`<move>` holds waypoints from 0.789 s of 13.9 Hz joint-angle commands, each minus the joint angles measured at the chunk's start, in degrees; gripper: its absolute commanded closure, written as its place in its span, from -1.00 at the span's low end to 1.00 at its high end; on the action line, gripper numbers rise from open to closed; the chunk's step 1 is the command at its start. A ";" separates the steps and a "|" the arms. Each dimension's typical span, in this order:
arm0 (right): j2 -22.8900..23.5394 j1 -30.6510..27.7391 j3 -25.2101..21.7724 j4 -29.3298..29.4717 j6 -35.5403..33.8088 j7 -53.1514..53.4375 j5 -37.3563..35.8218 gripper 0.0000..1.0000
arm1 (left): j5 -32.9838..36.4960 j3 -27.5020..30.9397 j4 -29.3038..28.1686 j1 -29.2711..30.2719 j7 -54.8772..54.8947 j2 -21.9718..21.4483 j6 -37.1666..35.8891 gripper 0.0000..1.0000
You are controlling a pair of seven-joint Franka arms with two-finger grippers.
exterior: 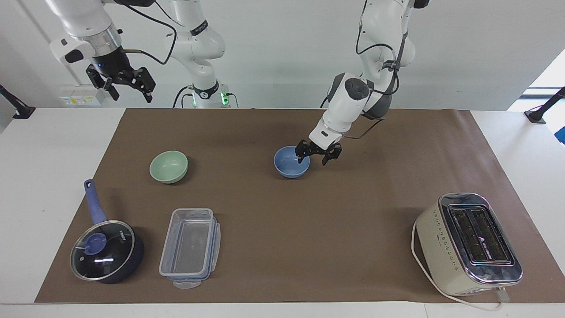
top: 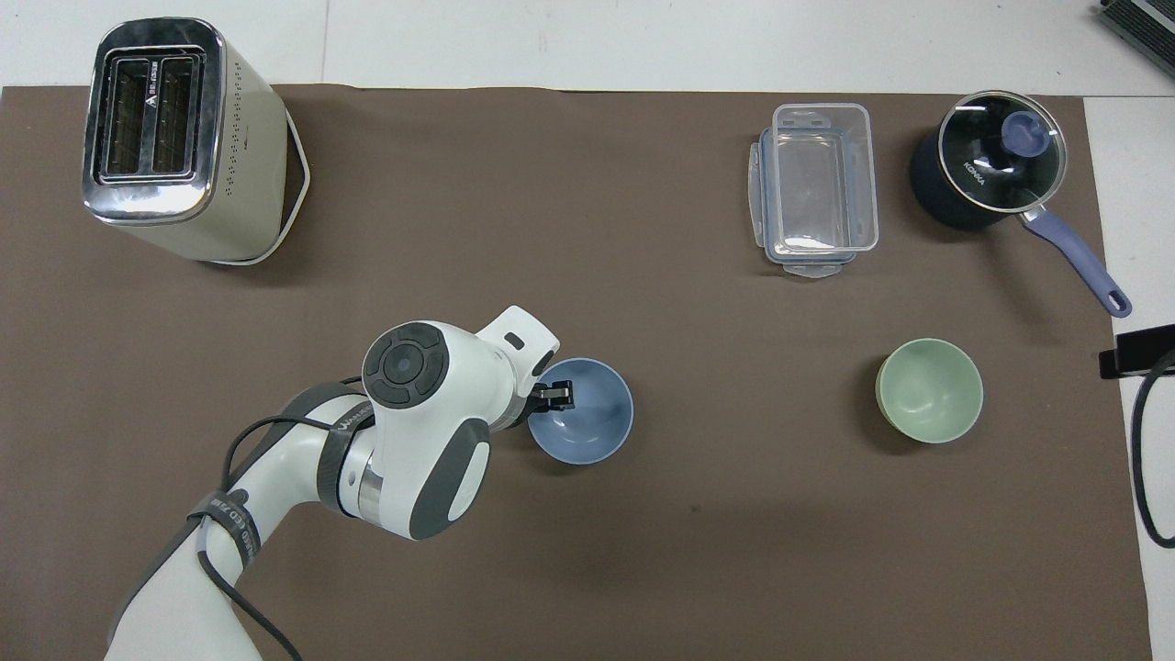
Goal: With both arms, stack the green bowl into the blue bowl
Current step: 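Withdraw the left gripper while the right gripper grasps the green bowl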
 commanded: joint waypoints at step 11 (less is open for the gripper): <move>9.47 -4.98 -0.16 -22.14 30.96 -9.37 0.76 -1.00 | 8.42 -0.29 19.36 24.17 22.57 -11.70 -32.23 -1.00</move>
